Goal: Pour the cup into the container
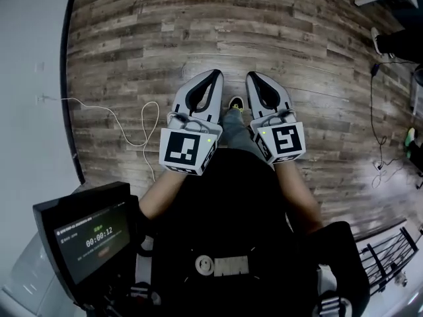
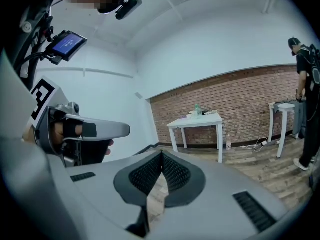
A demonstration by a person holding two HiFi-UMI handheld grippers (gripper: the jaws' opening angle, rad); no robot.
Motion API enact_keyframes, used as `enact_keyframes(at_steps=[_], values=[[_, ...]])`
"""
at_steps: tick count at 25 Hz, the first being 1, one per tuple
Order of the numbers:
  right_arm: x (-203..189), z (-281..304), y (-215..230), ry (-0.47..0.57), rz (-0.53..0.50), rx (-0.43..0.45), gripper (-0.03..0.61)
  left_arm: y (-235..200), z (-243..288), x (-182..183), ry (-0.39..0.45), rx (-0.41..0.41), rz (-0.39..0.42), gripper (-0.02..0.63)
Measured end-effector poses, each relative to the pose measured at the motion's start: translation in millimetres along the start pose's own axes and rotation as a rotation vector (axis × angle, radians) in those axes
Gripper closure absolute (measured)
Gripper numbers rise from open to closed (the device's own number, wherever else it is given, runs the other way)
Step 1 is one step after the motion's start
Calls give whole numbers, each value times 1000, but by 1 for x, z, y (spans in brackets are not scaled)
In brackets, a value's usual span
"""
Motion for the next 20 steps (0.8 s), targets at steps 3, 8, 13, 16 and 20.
enact_keyframes(at_steps=[3, 8, 13, 16, 20], values=[[5, -3, 24, 23, 15, 9, 574, 16, 21, 5, -3, 5, 20, 615], [10, -2, 53, 29, 19, 21, 574, 31, 49, 14, -5, 9, 29, 615], [15, 13, 65, 36, 25, 23, 574, 25, 63, 18, -17, 17, 29, 615], [17, 24, 66, 34, 20, 16, 574, 15, 68, 18, -19, 13, 20, 615], [22, 46, 66, 28, 11, -9, 574, -10, 75, 23, -18, 3, 14, 615]])
Point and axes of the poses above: the fingertips, and each gripper's own axes: z forward along the fingers, y to its right, x out of its top, the point moved 5 cm from there along -z, backward along the fingers, and after that the axes turned 7 degrees about -z, right-handed, at the moved point
